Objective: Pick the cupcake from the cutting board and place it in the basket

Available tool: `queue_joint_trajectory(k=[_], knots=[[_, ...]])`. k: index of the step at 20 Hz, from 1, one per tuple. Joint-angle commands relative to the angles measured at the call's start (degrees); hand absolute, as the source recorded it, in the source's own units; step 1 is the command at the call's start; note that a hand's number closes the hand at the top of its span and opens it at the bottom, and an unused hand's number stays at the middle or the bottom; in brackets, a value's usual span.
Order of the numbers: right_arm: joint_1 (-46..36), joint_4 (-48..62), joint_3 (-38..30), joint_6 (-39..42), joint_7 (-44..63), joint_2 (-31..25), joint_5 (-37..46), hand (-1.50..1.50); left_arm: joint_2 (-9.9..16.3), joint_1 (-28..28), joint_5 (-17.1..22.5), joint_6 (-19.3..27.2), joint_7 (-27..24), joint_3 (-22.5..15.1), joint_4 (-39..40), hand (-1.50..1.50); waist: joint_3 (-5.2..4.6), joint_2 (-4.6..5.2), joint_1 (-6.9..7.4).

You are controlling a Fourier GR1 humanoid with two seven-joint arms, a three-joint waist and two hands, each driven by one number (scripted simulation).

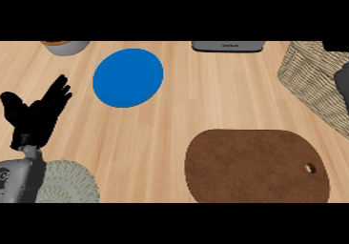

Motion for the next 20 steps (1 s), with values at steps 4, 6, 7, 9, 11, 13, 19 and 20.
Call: queue_joint_trajectory(k=[4,6,7,9,11,13,19,20], knots=[[-1.73,-1.09,-2.31,-4.29,-6.06,-0.33,-4.92,-1.50,-1.11,2.73,-0.66,-0.01,-1.68,-0.56,-0.45,0.00,-0.04,-0.14,-0.06],[-1.03,-4.46,-4.76,-7.86,-4.99,-0.63,-6.98,-1.50,-0.99,0.10,-0.51,0.81,1.11,-0.51,-0.82,0.00,-0.03,-0.32,-0.71],[1.36,-6.41,-6.78,-9.20,-7.14,-1.56,-9.60,-1.50,-0.32,0.80,-0.81,0.62,-0.43,0.10,0.03,0.00,-0.01,-0.35,-1.15],[-0.12,-9.61,-7.29,-10.44,-4.98,-1.42,-9.66,-1.50,-1.51,3.51,-0.50,0.95,0.26,-0.53,-2.73,0.00,-0.05,-0.79,-1.05],[4.02,-13.66,-10.58,-12.83,-7.31,-1.68,-13.89,-1.50,-0.62,2.42,0.07,0.29,-1.02,0.68,-0.57,0.00,-0.02,-0.80,-2.08],[8.09,-20.05,-11.73,-7.65,-8.03,-2.43,-18.12,-1.50,-0.59,4.79,-0.53,0.65,-2.64,1.01,-1.03,0.00,-0.07,-1.13,-2.78],[26.35,-41.19,-13.59,3.60,-7.91,-0.78,-28.83,-1.50,-0.17,4.31,-0.91,2.55,1.58,1.67,-2.76,0.00,-0.06,-1.67,-5.00],[29.74,-44.31,-12.60,6.65,-6.44,-0.73,-28.23,-1.50,1.12,6.59,0.11,0.52,-1.12,2.93,-2.22,0.00,-0.16,-1.83,-5.24]])
